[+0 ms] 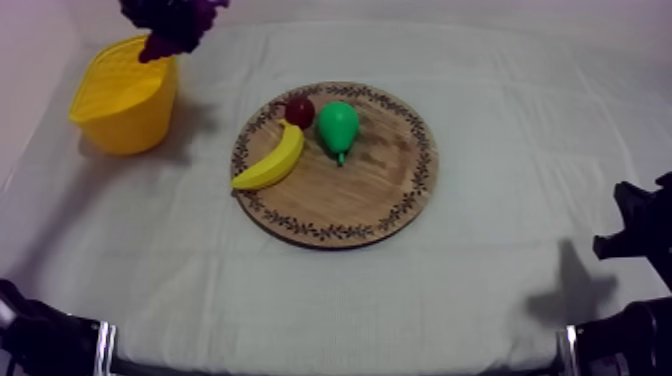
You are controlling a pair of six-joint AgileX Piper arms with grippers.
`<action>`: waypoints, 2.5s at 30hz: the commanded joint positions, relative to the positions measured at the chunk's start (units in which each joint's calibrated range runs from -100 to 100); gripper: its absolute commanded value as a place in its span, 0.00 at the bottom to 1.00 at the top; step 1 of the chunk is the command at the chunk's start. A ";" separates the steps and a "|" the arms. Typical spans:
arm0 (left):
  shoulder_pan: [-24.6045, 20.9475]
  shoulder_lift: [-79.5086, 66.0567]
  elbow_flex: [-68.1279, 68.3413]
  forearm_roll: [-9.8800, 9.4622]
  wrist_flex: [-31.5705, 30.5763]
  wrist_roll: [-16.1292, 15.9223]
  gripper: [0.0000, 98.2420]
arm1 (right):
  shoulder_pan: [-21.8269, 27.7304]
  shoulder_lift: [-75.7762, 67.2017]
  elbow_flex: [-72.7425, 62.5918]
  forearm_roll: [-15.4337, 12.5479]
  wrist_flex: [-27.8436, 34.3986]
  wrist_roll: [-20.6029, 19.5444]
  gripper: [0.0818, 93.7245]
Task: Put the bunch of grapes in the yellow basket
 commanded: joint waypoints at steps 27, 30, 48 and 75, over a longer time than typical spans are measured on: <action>-17.39 1.66 -2.49 0.46 1.88 1.71 0.35 | 0.02 0.00 -0.04 -0.02 0.00 0.02 0.00; -17.40 3.65 -3.19 0.76 1.83 1.70 0.35 | 0.02 0.00 -0.04 -0.02 0.00 0.02 0.00; -16.23 16.74 -5.16 3.08 -1.22 2.60 0.34 | 0.02 0.00 -0.04 -0.02 0.00 0.02 0.00; -17.17 20.87 -5.14 4.74 1.25 3.73 0.78 | 0.02 0.00 -0.04 -0.02 0.00 0.02 0.00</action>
